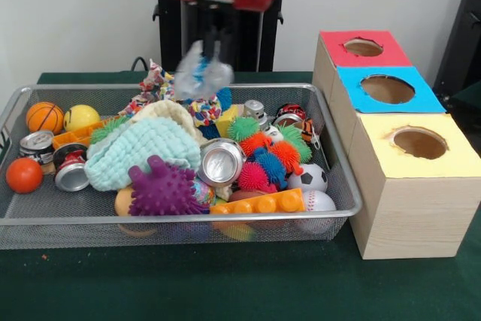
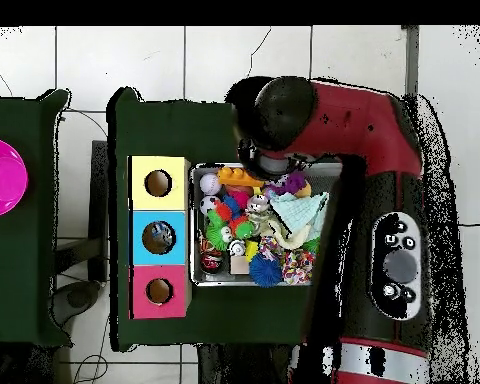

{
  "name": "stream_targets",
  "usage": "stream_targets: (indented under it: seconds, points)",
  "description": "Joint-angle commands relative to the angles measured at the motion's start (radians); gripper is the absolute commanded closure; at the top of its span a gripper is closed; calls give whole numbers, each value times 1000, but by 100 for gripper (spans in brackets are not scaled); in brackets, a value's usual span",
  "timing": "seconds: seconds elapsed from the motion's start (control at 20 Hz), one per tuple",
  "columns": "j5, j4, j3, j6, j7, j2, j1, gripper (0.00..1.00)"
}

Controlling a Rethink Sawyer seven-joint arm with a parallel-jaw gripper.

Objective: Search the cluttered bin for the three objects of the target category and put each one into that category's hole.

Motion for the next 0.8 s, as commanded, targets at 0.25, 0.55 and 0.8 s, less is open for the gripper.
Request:
stream_targets:
  seconds: [0.25, 0.55, 0.8]
  points:
    - [125, 158, -41, 14, 472, 36, 111, 100]
    - [177, 145, -54, 0, 532, 66, 139, 100]
    - [209, 166, -54, -21, 568, 72, 149, 100]
